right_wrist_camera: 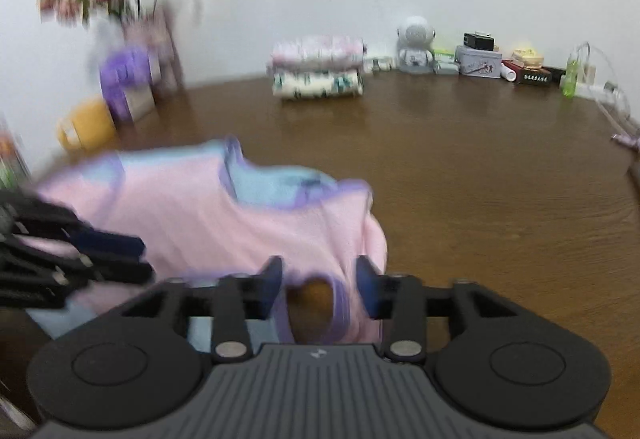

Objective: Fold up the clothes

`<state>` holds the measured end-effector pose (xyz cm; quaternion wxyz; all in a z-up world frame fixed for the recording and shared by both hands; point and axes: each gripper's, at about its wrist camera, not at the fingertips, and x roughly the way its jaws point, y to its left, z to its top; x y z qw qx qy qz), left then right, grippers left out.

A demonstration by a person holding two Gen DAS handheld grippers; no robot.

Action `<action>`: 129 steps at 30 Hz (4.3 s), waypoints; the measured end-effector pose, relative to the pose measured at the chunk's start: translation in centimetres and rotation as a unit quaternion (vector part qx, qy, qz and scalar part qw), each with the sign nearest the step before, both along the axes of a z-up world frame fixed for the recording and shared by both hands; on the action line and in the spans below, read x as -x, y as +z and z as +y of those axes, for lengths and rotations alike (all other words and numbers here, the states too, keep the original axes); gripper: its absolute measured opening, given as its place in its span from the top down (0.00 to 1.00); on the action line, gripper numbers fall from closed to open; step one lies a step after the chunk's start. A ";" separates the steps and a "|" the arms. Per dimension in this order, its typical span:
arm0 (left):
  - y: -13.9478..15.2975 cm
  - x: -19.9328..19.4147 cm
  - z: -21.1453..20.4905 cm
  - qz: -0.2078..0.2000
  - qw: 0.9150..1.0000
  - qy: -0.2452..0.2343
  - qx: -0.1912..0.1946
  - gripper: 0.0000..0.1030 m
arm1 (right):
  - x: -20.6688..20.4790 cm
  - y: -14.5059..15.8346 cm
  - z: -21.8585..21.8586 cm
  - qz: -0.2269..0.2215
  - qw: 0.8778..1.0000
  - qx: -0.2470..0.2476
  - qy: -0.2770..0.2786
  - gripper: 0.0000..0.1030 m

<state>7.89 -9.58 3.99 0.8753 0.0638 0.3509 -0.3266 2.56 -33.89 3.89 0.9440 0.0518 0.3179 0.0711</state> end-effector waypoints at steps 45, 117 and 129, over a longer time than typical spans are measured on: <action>0.5 -15.3 -9.0 0.055 0.990 -0.132 -0.013 0.94 | -10.2 2.1 1.9 0.004 0.997 0.080 -0.020 0.95; -1.4 -15.3 -8.2 0.024 0.993 -0.100 -0.062 0.88 | -11.5 -2.6 -0.3 0.038 0.996 -0.077 -0.002 0.84; -0.9 -12.6 -10.3 0.030 0.985 -0.163 -0.048 0.87 | -9.7 -2.0 -3.7 0.036 0.995 -0.084 -0.042 0.73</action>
